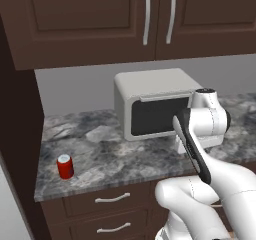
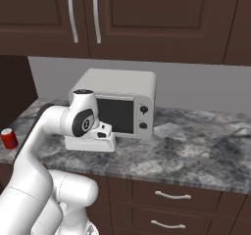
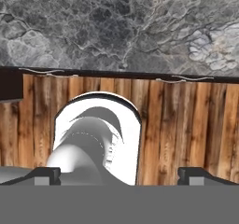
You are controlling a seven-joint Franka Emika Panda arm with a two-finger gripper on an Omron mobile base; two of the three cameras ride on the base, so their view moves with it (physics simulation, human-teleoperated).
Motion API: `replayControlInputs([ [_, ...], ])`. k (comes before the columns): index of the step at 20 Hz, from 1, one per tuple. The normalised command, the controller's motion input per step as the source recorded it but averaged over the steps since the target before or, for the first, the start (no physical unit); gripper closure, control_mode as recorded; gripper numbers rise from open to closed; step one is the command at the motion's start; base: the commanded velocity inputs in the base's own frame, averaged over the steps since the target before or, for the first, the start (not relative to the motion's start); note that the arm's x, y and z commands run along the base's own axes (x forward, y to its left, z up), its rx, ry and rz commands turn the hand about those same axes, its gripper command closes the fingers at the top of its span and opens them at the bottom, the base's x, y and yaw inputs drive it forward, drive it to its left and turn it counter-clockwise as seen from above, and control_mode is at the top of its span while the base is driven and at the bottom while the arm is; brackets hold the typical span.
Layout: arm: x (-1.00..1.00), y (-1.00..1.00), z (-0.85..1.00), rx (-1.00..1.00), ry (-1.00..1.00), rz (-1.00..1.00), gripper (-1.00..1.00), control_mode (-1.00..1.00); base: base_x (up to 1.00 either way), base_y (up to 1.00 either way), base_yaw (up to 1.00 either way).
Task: Four empty soda cans are scattered around the kitchen. Gather all the cans and cluster them next to the stove for recycling.
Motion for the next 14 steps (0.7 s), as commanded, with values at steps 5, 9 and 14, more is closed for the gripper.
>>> replayControlInputs([
  [5, 0.14, 0.08, 0.0, -0.01, 0.0, 0.24, -1.0, -1.0, 0.0, 0.0, 0.0],
  [9, 0.05, 0.12, 0.0, 0.01, 0.0, 0.56, -1.0, -1.0, 0.0, 0.0, 0.0],
  [14, -0.04, 0.46, 0.0, 0.07, 0.03, 0.6, -1.0, -1.0, 0.0, 0.0, 0.0],
])
